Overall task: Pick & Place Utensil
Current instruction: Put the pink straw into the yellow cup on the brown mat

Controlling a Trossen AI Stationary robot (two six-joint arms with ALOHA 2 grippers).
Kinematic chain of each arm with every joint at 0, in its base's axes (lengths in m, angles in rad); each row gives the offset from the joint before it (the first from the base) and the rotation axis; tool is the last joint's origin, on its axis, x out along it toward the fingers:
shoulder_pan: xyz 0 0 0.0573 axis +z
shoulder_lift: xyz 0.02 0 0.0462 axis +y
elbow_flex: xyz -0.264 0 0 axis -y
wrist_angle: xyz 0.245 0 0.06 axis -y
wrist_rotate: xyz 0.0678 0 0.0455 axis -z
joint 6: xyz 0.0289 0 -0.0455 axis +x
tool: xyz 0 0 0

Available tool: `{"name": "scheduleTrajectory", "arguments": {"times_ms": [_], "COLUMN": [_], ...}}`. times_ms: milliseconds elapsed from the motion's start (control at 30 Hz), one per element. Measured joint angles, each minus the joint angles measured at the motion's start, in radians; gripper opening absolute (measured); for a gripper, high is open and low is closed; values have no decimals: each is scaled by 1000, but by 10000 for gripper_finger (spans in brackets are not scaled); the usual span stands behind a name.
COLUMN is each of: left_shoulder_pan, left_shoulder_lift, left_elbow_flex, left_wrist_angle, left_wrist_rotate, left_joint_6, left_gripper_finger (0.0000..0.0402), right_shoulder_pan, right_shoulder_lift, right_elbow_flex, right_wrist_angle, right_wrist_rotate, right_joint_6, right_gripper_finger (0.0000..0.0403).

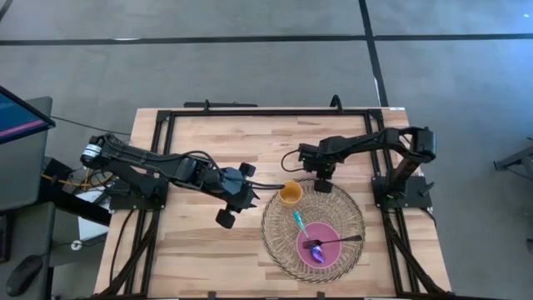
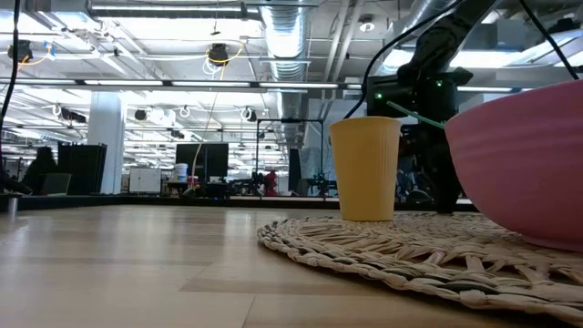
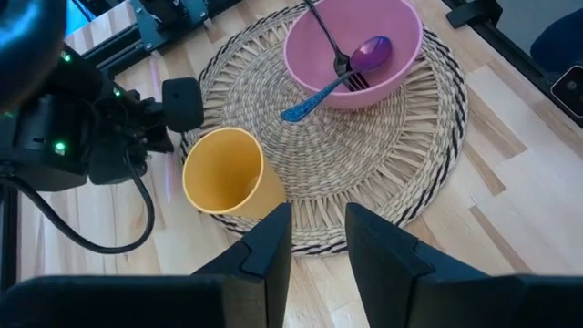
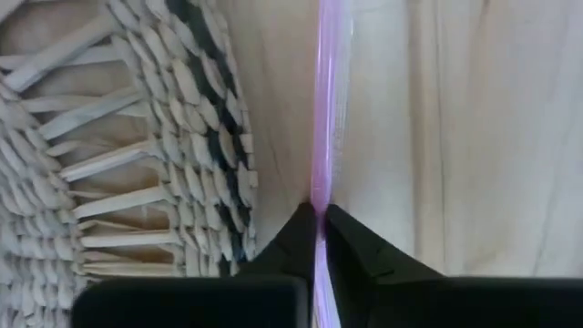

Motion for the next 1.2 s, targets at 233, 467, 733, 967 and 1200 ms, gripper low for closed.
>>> {"name": "scheduleTrajectory", "arguments": {"times_ms": [233, 467, 733, 967, 1200], "left_shoulder_pan": [0, 0, 0, 9, 25], "left_shoulder_lift": [0, 0, -41, -155, -293], "left_elbow_flex": [0, 0, 0, -22, -253], "left_wrist_angle": [-1, -5, -51, -45, 68], "left_wrist_rotate": [0, 0, -40, -54, -55], "left_joint_6": [-3, -3, -3, -84, -133], "left_gripper_finger": [106, 106, 106, 106, 106], "right_shoulder_pan": [-1, 18, 144, 334, 466], "right_shoulder_lift": [-95, -324, -660, -792, -735], "right_elbow_flex": [-3, -3, -1, 1, 1], "right_wrist_angle": [-19, -63, 74, 448, 652], "right_wrist_rotate": [34, 28, 60, 81, 141], "right_joint_6": [57, 157, 212, 137, 50], "right_gripper_finger": [17, 9, 3, 1, 1]}}
